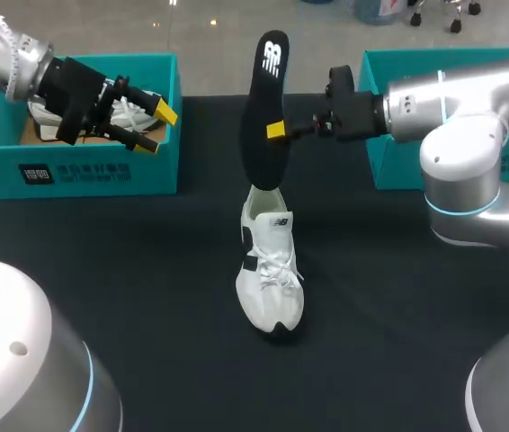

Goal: Take the shoe out of the shoebox, open the shoe tongue, remove and reinsert the insole, then place the shoe into the shoebox

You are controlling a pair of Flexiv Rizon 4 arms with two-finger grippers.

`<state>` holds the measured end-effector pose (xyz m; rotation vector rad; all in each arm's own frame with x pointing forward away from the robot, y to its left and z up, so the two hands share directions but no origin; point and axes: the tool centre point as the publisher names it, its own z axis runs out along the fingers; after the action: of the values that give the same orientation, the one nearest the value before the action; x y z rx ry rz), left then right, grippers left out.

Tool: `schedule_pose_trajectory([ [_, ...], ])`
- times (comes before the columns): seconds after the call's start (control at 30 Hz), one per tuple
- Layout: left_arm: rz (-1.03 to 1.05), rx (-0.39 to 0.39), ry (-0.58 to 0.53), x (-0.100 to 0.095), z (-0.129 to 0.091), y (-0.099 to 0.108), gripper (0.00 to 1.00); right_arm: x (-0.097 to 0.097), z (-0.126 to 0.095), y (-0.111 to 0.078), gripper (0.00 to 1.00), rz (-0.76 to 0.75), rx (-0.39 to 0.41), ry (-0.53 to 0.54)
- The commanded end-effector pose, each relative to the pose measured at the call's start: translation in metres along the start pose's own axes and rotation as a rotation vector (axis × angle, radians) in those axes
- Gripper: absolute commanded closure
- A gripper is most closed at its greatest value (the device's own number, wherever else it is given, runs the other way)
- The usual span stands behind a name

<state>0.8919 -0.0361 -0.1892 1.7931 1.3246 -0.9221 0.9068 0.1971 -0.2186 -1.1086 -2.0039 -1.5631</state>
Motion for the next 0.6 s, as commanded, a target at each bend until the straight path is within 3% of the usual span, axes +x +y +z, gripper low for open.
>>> schedule_pose_trajectory([
  [0.03, 0.000, -0.001, 0.004, -0.001, 0.000, -0.001, 0.00, 0.000, 0.002, 0.002, 1.00, 0.002, 0.007, -0.006],
  [0.17, 0.000, -0.001, 0.004, -0.001, 0.000, -0.001, 0.00, 0.000, 0.002, 0.002, 1.00, 0.002, 0.007, -0.006],
  [0.23, 0.000, -0.001, 0.004, -0.001, 0.000, -0.001, 0.00, -0.008, 0.010, -0.004, 1.00, -0.018, -0.017, 0.009],
  [0.33, 0.000, -0.001, 0.004, -0.001, 0.000, -0.001, 0.00, -0.017, 0.015, -0.010, 1.00, -0.081, -0.027, -0.057],
  [0.4, 0.000, -0.001, 0.004, -0.001, 0.000, -0.001, 0.00, -0.019, 0.015, -0.009, 1.00, -0.093, -0.087, -0.044],
  [0.6, 0.000, -0.001, 0.004, -0.001, 0.000, -0.001, 0.00, -0.028, 0.027, -0.017, 1.00, -0.099, -0.077, -0.033],
])
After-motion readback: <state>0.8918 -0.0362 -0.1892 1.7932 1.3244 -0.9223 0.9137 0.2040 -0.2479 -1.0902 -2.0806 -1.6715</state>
